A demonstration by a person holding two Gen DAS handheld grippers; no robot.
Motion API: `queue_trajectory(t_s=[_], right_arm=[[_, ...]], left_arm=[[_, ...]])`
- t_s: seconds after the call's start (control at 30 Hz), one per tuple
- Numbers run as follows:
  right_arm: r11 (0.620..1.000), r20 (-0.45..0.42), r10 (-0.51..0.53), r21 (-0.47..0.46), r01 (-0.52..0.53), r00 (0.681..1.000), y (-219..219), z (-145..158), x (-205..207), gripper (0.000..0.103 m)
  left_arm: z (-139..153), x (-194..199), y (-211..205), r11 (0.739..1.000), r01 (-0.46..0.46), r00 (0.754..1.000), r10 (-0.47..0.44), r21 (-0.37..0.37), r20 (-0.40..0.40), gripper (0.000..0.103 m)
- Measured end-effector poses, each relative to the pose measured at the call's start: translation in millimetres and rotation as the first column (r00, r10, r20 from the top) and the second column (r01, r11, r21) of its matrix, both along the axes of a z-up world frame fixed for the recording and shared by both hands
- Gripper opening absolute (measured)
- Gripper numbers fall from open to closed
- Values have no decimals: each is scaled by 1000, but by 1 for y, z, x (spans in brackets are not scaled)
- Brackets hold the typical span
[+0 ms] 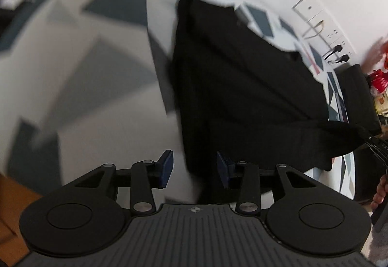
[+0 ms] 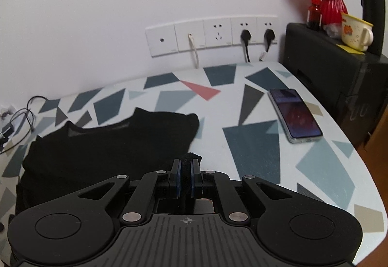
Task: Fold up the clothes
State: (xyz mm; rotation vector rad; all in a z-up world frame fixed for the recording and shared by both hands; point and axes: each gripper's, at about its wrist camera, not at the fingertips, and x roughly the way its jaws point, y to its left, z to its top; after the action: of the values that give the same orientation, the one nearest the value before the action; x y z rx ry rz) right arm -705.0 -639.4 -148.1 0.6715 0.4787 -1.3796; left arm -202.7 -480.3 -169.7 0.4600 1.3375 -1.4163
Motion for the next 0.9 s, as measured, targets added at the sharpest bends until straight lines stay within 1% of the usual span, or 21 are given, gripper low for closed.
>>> queue_trajectory(t_s=[0.07, 0.1, 0.17, 0.23, 0.27, 0.33, 0.37, 0.4, 0.47, 0.6, 0.67, 0.77, 0.83, 0.9], right_arm=[[1000, -1, -1, -3, 1, 1000, 4, 0, -1, 7], [1000, -1, -2, -6, 2, 1000, 7, 0, -1, 7], [1000, -1, -2, -12, 2, 1000, 12, 0, -2, 7], [1000, 0, -5, -18, 5, 1000, 17, 0, -2, 7], [1000, 2, -8, -22, 8, 1000, 19, 0, -1, 7], [999, 6, -15, -28, 15, 1000, 25, 0, -1, 7], [999, 10, -19, -32, 19, 1000, 29, 1, -1, 7], [999, 15, -24, -37, 24, 1000, 33, 2, -1, 7], [998, 23, -31, -49, 32, 999, 43, 5, -2, 7], [996, 39, -37, -75, 40, 999, 69, 17, -6, 7], [995, 53, -35, -93, 40, 998, 87, 26, -9, 7], [993, 84, -21, -116, 31, 996, 116, 42, -11, 7], [992, 95, -2, -125, 14, 995, 129, 52, -7, 7], [991, 103, 18, -133, -4, 995, 142, 62, -3, 7]], left_arm=[[-6, -9, 3, 1000, 11, 1000, -10, 19, -27, 41], [-7, -14, 5, 999, 23, 999, -22, 22, -28, 41], [-9, -21, 8, 999, 45, 999, -44, 27, -19, 40], [-8, -27, 9, 998, 56, 998, -56, 16, 0, 39], [-9, -29, 8, 998, 60, 998, -60, 27, -4, 27], [-10, -33, 6, 997, 67, 998, -67, 48, -14, 8], [-8, -35, 6, 996, 72, 997, -71, 51, -20, 5], [-4, -37, 10, 996, 80, 997, -80, 39, -11, 4], [7, -40, 20, 995, 95, 995, -95, 3, 18, 4], [35, -24, 40, 996, 61, 997, -64, -67, -34, 3], [56, -12, 51, 990, 41, 997, -50, -134, -61, 3], [96, 8, 71, 965, 9, 996, -32, -262, -86, 3], [121, 21, 83, 938, -12, 995, -22, -345, -96, 3], [139, 28, 88, 914, -32, 996, -5, -405, -88, 3]])
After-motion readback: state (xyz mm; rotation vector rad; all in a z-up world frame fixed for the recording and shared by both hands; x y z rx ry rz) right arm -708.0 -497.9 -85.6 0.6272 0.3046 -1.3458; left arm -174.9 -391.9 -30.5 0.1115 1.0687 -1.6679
